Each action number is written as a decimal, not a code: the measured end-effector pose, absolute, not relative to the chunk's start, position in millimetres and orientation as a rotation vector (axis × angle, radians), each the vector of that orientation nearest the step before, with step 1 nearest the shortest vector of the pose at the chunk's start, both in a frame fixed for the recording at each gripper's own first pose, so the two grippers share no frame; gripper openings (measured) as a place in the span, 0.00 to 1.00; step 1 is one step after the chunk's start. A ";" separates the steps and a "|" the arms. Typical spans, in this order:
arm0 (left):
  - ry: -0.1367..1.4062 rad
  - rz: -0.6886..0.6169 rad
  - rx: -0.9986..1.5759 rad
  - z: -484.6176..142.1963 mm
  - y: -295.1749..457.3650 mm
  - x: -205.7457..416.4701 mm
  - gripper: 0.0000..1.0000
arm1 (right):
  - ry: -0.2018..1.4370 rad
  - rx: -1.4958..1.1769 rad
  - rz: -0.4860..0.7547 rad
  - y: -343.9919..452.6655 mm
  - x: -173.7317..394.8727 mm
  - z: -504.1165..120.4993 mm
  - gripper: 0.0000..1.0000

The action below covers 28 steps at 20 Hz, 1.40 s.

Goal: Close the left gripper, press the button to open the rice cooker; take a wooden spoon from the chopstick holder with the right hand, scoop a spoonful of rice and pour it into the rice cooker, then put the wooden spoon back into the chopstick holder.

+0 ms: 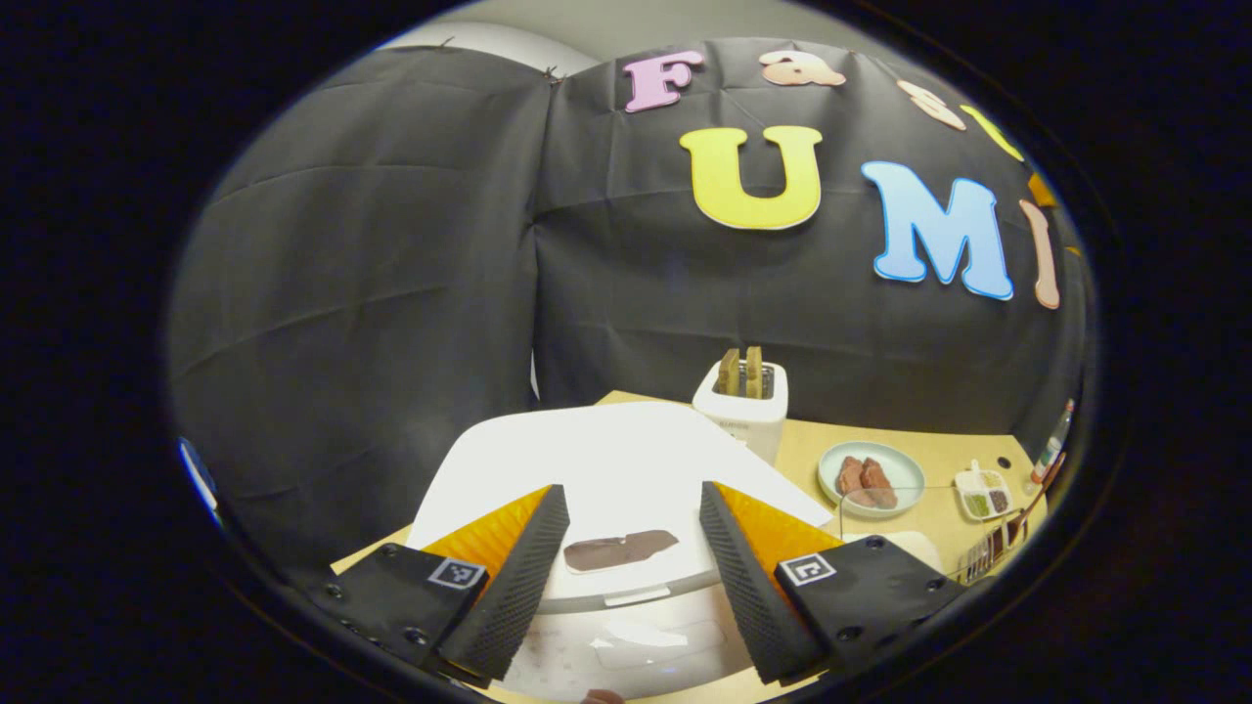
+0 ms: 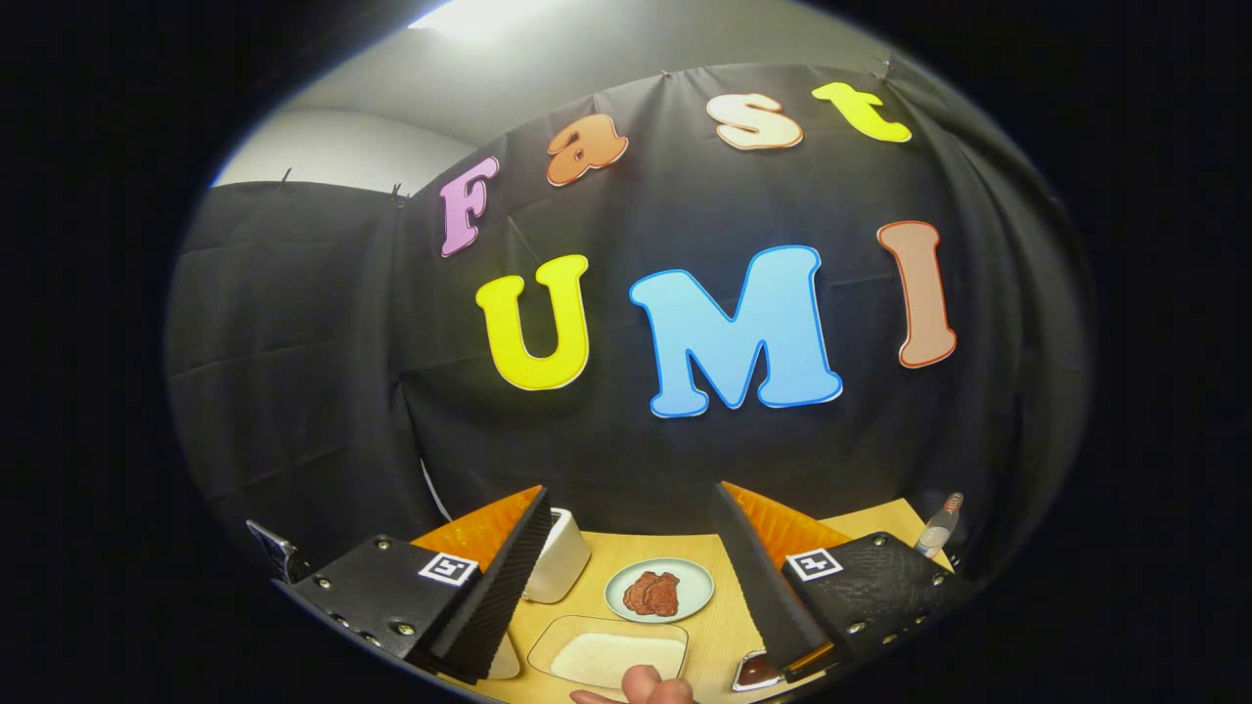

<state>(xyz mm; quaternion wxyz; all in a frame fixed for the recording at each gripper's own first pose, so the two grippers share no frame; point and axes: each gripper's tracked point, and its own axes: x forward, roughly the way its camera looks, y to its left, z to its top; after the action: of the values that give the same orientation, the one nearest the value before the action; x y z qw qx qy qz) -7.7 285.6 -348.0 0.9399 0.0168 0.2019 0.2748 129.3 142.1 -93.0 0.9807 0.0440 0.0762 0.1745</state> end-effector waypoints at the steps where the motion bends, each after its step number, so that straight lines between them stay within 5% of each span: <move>1: 0.417 0.569 0.037 -349.8 284.7 -8.2 0.98 | 0.150 0.078 0.352 142.6 130.9 -94.1 0.99; 17: 0.492 0.540 -0.007 -358.8 280.8 -14.3 0.98 | 0.165 0.044 0.390 188.1 136.9 -94.3 0.99; 28: 0.473 0.489 -0.007 -344.8 284.6 -11.6 0.97 | 0.152 0.088 0.298 162.2 122.4 -90.2 0.99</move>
<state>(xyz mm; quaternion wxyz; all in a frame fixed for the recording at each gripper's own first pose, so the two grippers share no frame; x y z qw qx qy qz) -11.6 284.6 -344.8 0.9427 -0.0032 0.2320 0.2396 122.4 162.2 -90.2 0.9851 0.0438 0.0756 0.1482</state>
